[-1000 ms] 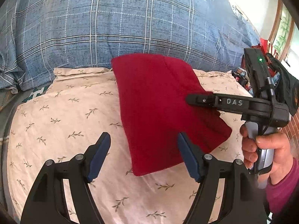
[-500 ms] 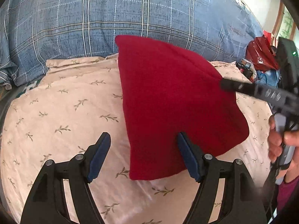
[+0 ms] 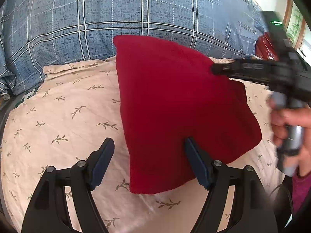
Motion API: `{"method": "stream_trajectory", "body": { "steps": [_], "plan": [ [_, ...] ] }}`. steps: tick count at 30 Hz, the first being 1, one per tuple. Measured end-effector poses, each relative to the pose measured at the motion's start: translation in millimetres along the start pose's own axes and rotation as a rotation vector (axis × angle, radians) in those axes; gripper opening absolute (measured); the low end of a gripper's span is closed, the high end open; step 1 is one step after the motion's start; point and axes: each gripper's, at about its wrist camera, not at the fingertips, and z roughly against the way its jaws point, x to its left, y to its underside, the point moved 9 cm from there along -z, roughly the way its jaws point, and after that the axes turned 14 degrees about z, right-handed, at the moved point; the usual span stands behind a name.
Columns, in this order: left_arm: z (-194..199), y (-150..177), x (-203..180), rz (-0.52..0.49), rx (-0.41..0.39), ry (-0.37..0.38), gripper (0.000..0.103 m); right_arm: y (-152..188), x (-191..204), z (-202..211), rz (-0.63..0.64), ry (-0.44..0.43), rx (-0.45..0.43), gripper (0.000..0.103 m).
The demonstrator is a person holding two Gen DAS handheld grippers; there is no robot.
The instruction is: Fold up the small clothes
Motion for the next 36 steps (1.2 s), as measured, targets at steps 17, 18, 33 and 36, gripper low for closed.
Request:
{"method": "stream_trajectory", "body": {
  "steps": [17,18,33,36],
  "plan": [
    [25,-2,2,0.031,-0.052,-0.024,0.078,63,45,53,0.080,-0.128,-0.034,0.006],
    [23,-2,3,0.030,-0.055,-0.034,0.078,71,45,45,0.065,-0.141,0.001,0.006],
    [26,-19,12,0.054,-0.129,-0.104,0.078,25,61,76,0.162,-0.022,-0.109,0.041],
    [22,-24,14,0.060,-0.125,-0.112,0.079,20,59,47,0.173,0.025,-0.071,0.036]
  ]
}}
